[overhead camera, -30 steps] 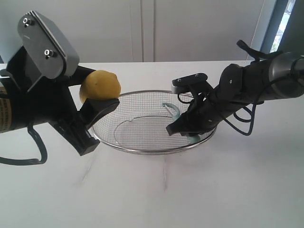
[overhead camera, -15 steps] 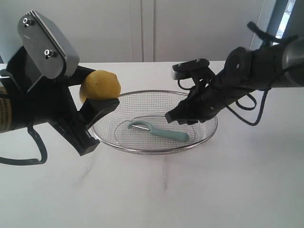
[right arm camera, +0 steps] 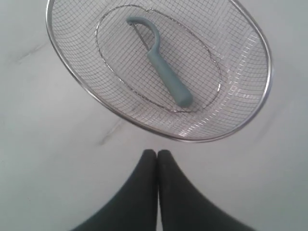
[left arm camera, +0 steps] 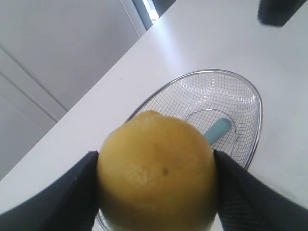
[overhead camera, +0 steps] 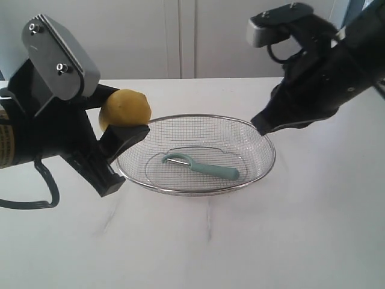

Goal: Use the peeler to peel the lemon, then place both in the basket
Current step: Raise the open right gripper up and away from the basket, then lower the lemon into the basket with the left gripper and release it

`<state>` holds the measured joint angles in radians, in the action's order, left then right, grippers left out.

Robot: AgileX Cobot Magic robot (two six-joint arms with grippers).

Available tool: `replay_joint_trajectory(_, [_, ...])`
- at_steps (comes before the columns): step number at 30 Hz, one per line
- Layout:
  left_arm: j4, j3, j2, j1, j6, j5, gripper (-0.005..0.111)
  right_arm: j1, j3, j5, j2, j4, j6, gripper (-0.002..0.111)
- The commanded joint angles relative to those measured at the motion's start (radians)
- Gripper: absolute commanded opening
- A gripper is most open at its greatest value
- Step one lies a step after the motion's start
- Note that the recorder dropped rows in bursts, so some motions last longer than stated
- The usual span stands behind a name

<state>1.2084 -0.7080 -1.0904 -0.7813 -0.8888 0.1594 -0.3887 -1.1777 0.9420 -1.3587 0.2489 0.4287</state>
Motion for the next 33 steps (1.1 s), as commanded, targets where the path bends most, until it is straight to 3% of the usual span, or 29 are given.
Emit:
replay_joint_trajectory(1, [0.011, 0.003, 0.004, 0.000, -0.009, -0.033, 0.000, 0.001, 0.055, -0.022, 0.137, -0.055, 0.012, 0.000])
replay_joint_trajectory(5, [0.011, 0.003, 0.004, 0.000, -0.009, -0.086, 0.000, 0.001, 0.123, -0.126, 0.204, -0.060, 0.007, 0.000])
replay_joint_trajectory(13, [-0.046, -0.033, -0.041, 0.000, -0.048, -0.168, 0.000, 0.001, 0.132, -0.147, 0.251, -0.060, -0.034, 0.000])
replay_joint_trajectory(15, [-0.127, -0.128, -0.121, 0.000, -0.081, -0.256, 0.000, 0.001, 0.132, -0.163, 0.261, -0.060, -0.051, 0.000])
replay_joint_trajectory(18, [-0.211, -0.368, -0.332, 0.000, -0.037, -0.346, 0.000, 0.001, 0.132, -0.167, 0.263, -0.062, -0.051, 0.000])
replay_joint_trajectory(21, [-0.500, -0.550, -0.475, 0.000, 0.248, -0.452, 0.000, 0.001, 0.132, -0.167, 0.263, -0.062, -0.051, 0.000])
replay_joint_trajectory(22, [-0.680, -0.614, -0.528, 0.000, 0.437, -0.503, 0.000, 0.001, 0.132, -0.167, 0.263, -0.062, -0.051, 0.000])
replay_joint_trajectory(23, [-1.045, -0.740, -0.624, 0.014, 0.872, -0.630, 0.000, 0.001, 0.132, -0.167, 0.263, -0.062, -0.053, 0.000])
replay_joint_trajectory(24, [-1.330, -0.840, -0.703, 0.034, 1.131, -0.761, 0.000, 0.001, 0.132, -0.167, 0.263, -0.062, -0.060, 0.000])
replay_joint_trajectory(25, [-1.465, -0.900, -0.754, 0.049, 1.255, -0.829, 0.000, 0.001, 0.132, -0.164, 0.263, -0.062, -0.068, 0.000])
replay_joint_trajectory(28, [-1.404, -1.025, -0.880, 0.053, 1.199, -0.821, 0.000, 0.001, 0.132, -0.164, 0.263, -0.062, -0.075, 0.000])
replay_joint_trajectory(33, [-1.374, -1.039, -0.993, 0.053, 1.203, -0.684, 0.000, 0.001, 0.132, -0.164, 0.263, -0.062, -0.075, 0.000])
